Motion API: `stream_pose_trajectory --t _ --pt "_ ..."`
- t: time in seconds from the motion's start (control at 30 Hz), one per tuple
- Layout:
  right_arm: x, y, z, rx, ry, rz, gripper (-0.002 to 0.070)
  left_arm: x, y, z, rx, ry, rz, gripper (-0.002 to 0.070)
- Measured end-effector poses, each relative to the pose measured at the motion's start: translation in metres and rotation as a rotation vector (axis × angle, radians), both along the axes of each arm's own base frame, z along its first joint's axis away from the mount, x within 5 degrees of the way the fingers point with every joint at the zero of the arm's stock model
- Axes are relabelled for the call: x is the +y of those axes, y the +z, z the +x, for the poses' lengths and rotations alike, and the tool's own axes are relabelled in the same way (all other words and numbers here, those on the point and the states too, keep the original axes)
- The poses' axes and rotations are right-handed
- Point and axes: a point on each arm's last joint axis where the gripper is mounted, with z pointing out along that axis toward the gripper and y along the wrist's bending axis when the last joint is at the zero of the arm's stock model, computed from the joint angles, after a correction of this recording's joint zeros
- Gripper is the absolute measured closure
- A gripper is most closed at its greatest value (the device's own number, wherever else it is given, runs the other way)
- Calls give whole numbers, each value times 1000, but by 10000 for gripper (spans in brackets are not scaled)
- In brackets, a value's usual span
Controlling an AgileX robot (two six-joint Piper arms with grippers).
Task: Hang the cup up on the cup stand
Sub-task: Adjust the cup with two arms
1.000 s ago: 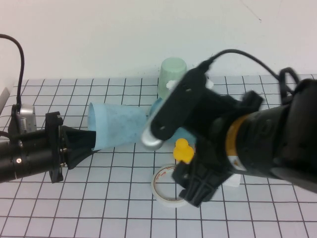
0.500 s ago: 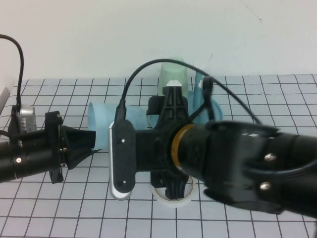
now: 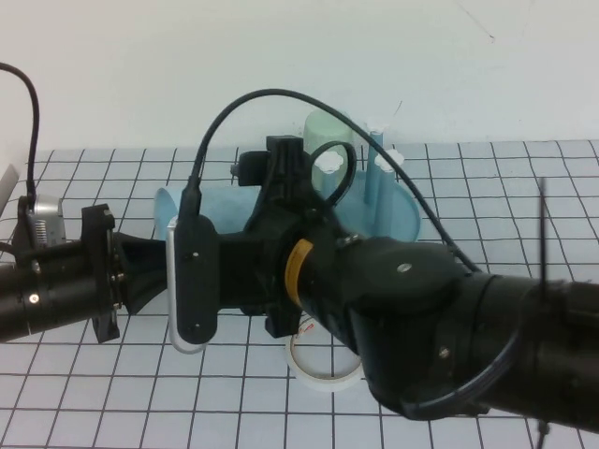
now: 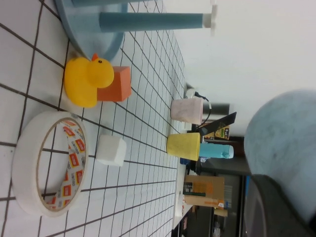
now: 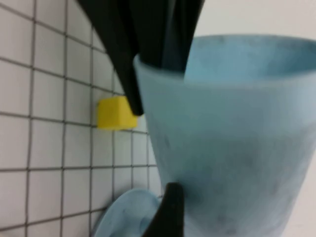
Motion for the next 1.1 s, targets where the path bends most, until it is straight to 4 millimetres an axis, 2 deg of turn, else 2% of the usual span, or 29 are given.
stream_pose_trajectory --t 0.37,0.7,0.97,1.1 --pt "15 -22 7 -62 48 -50 -17 0 -1 0 2 -1 6 669" --pt "28 -28 15 -79 40 -10 -17 0 0 0 2 4 -4 669" --pt "29 -27 17 -72 0 36 -17 0 2 0 -3 9 -12 669" --pt "28 -27 17 -67 -13 49 36 0 3 0 -4 11 -16 669"
